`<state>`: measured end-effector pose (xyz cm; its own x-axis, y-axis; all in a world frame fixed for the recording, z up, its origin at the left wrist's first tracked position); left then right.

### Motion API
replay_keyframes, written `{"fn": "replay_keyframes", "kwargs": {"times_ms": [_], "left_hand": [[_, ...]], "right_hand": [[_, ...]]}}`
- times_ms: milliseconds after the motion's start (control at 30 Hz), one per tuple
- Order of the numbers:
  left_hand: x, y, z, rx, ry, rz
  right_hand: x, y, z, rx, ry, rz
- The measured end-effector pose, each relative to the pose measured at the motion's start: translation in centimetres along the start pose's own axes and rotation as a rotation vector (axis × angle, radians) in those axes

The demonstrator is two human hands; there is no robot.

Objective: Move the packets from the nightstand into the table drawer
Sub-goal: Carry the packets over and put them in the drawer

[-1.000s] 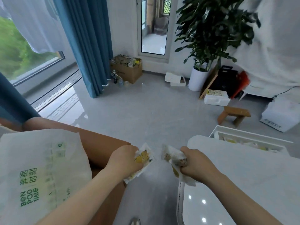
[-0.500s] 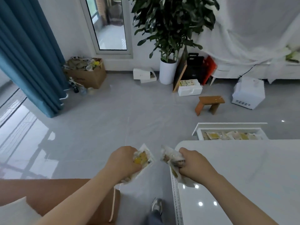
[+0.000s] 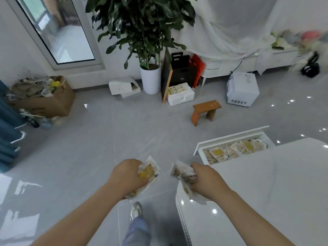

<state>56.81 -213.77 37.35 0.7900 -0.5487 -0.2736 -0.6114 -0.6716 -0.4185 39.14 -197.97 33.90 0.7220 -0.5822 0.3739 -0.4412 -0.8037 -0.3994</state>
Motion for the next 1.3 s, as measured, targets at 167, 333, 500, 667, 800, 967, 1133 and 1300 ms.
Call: {"fn": "replay_keyframes", "kwargs": {"times_ms": [167, 333, 500, 667, 800, 967, 1133, 1300], "left_hand": [[-0.8, 9.4, -3.1, 0.049, 0.058, 0.117], [-1.9, 17.6, -6.6, 0.111, 0.124, 0.238], [-5.5, 24.4, -8.4, 0.194, 0.215, 0.398], [-10.8, 30.6, -8.2, 0.26, 0.267, 0.513], [-15.8, 34.9, -7.9, 0.288, 0.333, 0.572], [-22.5, 39.4, -7.7, 0.289, 0.433, 0.663], [-27.9, 42.7, -6.5, 0.335, 0.476, 0.741], [-32.6, 46.3, -5.4, 0.4, 0.513, 0.843]], "right_hand": [[-0.8, 6.5, -1.5, -0.026, 0.039, 0.113], [-1.6, 11.3, -3.1, -0.065, 0.156, 0.279], [-3.7, 14.3, -4.9, -0.133, 0.28, 0.475], [-7.1, 17.7, -6.3, -0.159, 0.332, 0.593], [-10.6, 20.3, -8.1, -0.204, 0.362, 0.662], [-15.4, 21.8, -9.7, -0.228, 0.428, 0.756], [-19.2, 21.5, -10.2, -0.277, 0.525, 0.882], [-21.7, 22.5, -9.6, -0.292, 0.611, 1.025]]}}
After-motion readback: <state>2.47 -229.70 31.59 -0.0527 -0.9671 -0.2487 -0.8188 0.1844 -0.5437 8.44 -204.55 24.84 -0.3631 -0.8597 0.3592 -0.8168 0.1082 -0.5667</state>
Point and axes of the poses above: each hand's wrist, its own y-axis towards the middle knuckle, its own z-axis out of the palm, x = y × z, the point moved 6 cm from there along y, towards the middle knuckle, and after that the axes turned 3 degrees about x, right-handed, at the moved point
